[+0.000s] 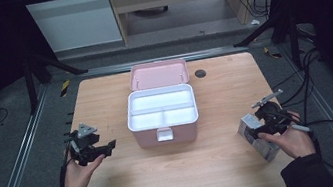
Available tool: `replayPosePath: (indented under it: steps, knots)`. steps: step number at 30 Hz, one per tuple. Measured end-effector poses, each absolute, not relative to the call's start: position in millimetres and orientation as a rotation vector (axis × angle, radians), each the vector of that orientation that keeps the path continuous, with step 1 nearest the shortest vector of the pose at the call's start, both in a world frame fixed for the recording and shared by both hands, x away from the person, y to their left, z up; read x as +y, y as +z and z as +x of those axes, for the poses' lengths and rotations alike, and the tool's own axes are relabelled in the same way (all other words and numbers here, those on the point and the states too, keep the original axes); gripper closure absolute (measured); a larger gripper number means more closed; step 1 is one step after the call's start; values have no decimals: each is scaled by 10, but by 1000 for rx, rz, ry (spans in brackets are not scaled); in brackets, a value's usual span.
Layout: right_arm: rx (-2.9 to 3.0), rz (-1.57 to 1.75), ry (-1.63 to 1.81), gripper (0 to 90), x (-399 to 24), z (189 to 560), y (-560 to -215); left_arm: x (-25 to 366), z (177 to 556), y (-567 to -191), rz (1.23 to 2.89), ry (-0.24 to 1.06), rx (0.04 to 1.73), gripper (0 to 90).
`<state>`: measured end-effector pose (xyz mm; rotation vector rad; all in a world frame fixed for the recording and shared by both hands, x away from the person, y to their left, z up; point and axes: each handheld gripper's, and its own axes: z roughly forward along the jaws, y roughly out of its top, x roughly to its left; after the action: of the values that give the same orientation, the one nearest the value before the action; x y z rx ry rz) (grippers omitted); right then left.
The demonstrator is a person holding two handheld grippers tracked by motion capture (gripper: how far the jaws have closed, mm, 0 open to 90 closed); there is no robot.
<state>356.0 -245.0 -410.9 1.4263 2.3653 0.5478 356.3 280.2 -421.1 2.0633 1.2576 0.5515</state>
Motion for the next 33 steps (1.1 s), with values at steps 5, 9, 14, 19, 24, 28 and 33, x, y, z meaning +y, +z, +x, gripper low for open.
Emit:
replayPosePath:
  steps: [5,9,14,19,24,28,33]
  knots:
    - [2298,1362,756,305,-2342,3572,-3832,2702,3636,-3965,2026,568,1182,369]
    - [2251,1301,926,302,-2121,3659,-3673,2562,3715,-3824,1996,572,1124,388]
    - [2236,1265,1028,313,-1888,3801,-3655,2370,3867,-3785,1998,575,1075,413]
    - [2281,1226,1082,332,-1599,3998,-3716,2280,4070,-3843,2024,550,1061,438]
    - [2306,1231,1096,360,-1381,4138,-3852,2276,4162,-3991,2063,506,1093,468]
    - [2337,1213,1074,372,-1246,4206,-3988,2268,4173,-4049,2073,461,1079,464]
    - [2360,1219,1080,438,-1194,4226,-4080,2192,4167,-4108,2107,435,1043,506]
